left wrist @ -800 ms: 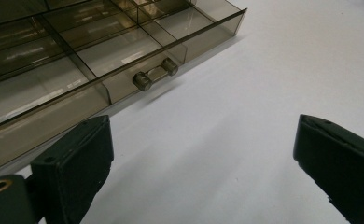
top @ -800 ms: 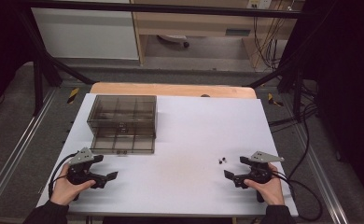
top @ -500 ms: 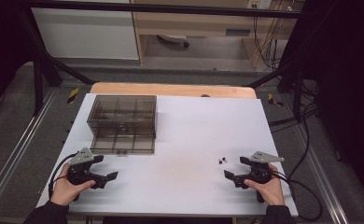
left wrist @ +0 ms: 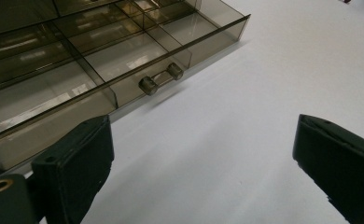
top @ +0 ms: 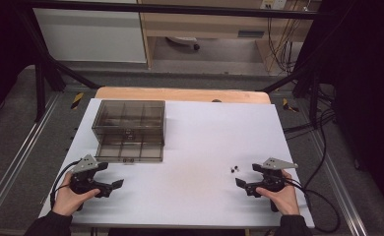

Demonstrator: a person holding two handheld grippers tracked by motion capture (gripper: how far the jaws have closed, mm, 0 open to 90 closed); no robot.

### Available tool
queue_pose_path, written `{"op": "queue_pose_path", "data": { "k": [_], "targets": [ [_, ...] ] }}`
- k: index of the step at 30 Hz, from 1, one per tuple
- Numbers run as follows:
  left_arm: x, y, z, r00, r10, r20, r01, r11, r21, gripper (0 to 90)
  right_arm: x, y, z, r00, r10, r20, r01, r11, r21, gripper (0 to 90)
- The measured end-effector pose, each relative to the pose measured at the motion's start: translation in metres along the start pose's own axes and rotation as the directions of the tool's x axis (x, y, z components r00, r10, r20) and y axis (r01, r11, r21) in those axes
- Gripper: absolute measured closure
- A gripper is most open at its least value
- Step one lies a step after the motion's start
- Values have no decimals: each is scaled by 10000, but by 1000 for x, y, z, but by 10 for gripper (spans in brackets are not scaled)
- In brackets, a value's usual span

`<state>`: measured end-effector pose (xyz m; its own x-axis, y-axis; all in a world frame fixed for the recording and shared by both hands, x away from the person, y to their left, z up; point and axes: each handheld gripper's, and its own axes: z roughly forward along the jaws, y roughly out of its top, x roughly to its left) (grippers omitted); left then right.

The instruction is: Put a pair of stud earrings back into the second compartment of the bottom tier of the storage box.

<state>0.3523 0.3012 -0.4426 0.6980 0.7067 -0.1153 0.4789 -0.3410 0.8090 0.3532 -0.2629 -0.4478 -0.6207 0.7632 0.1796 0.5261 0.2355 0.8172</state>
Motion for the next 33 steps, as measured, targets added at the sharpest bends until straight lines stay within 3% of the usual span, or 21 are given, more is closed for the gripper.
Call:
{"op": "queue_pose_path", "data": {
  "k": [12,20,27,33],
  "targets": [
    [0,-1,0,10000,28,-2,-28,10000,38,47,2,15,6,9967,-449,683,418,9981,460,125],
    [1,0,-1,10000,29,-29,-29,10000,-31,47,-5,23,18,9929,-684,977,574,9922,1107,203],
    [0,0,0,10000,68,-21,-68,10000,32,47,-8,23,26,9897,-749,1224,567,9877,1455,334],
    [0,0,0,10000,50,-34,-50,10000,24,47,-11,24,30,9868,-1108,1177,904,9819,1664,473]
  ]
}}
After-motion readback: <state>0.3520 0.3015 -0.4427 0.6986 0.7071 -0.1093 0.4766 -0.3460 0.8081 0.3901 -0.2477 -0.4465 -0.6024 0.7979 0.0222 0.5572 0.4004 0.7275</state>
